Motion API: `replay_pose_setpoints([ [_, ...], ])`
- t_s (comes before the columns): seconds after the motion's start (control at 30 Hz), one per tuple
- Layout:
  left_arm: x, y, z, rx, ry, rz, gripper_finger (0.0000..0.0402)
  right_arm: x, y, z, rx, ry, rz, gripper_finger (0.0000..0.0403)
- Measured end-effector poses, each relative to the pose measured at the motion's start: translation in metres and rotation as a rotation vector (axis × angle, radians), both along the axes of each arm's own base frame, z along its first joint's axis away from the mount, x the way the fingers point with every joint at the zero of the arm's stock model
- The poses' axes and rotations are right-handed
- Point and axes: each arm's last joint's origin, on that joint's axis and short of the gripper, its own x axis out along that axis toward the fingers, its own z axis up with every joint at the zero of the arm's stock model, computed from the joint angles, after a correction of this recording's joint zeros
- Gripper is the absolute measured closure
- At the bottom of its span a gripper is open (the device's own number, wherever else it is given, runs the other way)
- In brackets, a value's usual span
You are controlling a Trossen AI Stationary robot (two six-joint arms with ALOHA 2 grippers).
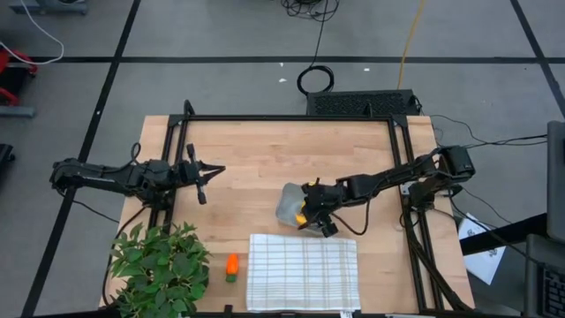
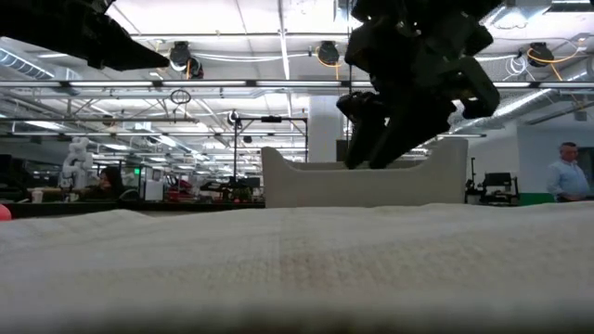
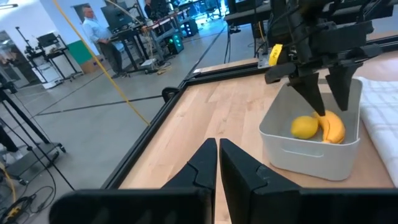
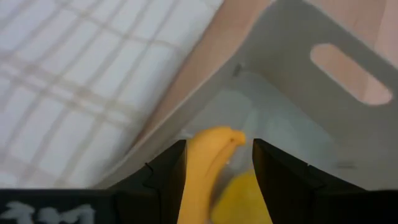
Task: Pick and placing Produce into tupperware
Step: Adjust the bin
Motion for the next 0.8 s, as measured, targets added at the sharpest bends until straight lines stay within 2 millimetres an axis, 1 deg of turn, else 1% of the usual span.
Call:
replay_pose_setpoints([
  [0.17,0.0,0.0,0.0,-0.001,0.0,0.0,0.0378,0.003,-0.001,0.01,-0.047,-0.011,0.007,0.0233],
  [0.33,0.0,0.0,0.0,0.003,0.001,0.0,0.0378,-0.002,-0.003,0.025,-0.068,-0.055,0.008,0.026],
  [0.47,0.0,0.0,0.0,0.01,0.003,-0.001,0.0378,-0.006,-0.007,0.039,-0.066,-0.11,0.007,0.0298],
  [0.67,0.0,0.0,0.0,0.013,0.004,-0.002,0.0378,-0.005,-0.011,0.039,-0.082,-0.119,0.018,0.0387],
  [0.73,0.0,0.0,0.0,0.012,0.004,-0.002,0.0378,-0.005,-0.011,0.04,-0.088,-0.127,0.023,0.0397],
  [0.8,0.0,0.0,0.0,0.012,0.004,-0.001,0.0378,-0.003,-0.014,0.041,-0.088,-0.144,0.013,0.0395],
])
